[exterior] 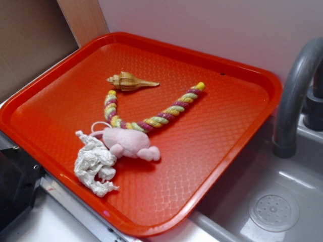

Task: Grab the pink bunny.

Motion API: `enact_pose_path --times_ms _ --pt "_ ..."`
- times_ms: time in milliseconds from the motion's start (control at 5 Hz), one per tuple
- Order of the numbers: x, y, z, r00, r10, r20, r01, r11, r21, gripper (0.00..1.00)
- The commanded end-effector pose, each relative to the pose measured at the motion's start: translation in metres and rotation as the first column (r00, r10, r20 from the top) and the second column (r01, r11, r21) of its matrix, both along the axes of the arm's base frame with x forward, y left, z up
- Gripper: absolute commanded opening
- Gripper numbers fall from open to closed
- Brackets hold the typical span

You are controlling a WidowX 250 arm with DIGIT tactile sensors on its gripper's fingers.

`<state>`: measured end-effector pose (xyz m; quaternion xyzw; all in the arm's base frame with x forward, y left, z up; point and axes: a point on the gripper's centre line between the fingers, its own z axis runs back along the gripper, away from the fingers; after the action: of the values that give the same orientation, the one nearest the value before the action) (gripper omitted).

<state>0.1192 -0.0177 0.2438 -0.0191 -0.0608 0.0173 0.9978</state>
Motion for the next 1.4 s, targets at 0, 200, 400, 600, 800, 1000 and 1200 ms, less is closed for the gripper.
enact_pose_path --times_ms 0,200,400,600,800,1000,1200 --pt "0.0 0.0 0.0 1.0 0.0 0.0 0.0 1.0 0.0 1.0" --pt "0.015 -0.013 -0.016 0.967 -0.238 0.086 0.237 0.971 0.027 1.0" --pt "0.034 -0.024 -0.032 0.873 -0.47 0.132 0.467 0.883 0.051 1.0" --pt "0.054 -0.052 -0.059 0.724 -0.674 0.147 0.668 0.739 0.094 1.0" --pt "0.064 -0.072 -0.089 0.537 -0.838 0.101 0.832 0.546 0.103 1.0" --pt "0.068 -0.09 -0.111 0.366 -0.923 0.119 0.923 0.376 0.078 1.0" --pt "0.063 -0.102 -0.138 0.312 -0.945 0.096 0.948 0.316 0.025 1.0"
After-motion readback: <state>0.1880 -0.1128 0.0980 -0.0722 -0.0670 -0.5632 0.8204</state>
